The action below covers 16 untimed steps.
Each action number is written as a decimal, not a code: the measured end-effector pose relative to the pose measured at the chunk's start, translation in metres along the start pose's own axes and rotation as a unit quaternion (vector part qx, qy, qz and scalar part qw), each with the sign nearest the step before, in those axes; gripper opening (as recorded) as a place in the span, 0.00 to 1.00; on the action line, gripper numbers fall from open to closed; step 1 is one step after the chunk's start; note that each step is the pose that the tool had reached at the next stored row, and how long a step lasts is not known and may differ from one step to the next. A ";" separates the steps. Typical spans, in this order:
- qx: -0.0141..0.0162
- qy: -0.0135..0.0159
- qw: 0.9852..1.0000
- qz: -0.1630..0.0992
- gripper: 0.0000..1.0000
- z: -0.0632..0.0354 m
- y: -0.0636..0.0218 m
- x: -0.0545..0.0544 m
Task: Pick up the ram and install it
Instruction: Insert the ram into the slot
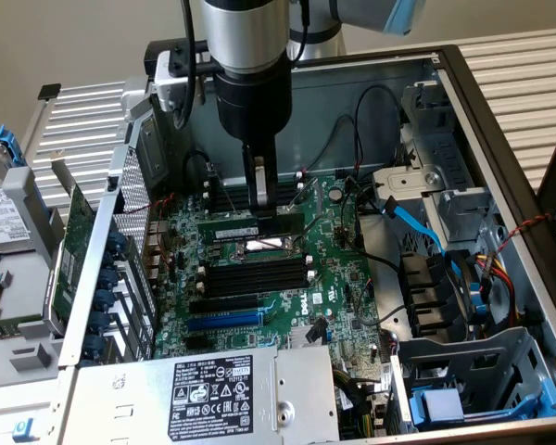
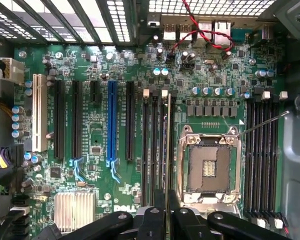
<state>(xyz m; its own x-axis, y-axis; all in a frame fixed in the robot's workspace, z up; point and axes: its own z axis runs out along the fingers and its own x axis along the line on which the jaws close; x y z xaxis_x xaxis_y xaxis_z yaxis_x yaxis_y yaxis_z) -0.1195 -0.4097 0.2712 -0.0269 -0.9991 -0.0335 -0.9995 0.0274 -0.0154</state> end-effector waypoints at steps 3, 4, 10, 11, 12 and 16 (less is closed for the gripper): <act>0.000 0.000 1.000 0.000 0.14 0.0009 0.0000 0.003; 0.000 0.000 1.000 0.000 0.14 0.0012 -0.0001 0.004; 0.000 0.000 1.000 0.000 0.14 0.0029 -0.0002 0.009; 0.000 0.000 1.000 0.000 0.14 0.0036 -0.0002 0.010; 0.000 0.000 1.000 0.000 0.14 0.0042 -0.0001 0.010; 0.001 0.000 1.000 0.000 0.14 0.0093 -0.0001 0.011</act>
<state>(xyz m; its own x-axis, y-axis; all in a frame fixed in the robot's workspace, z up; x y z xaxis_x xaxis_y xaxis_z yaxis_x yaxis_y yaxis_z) -0.1195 -0.4199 0.2615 -0.0269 -0.9991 -0.0336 -0.9995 0.0275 -0.0169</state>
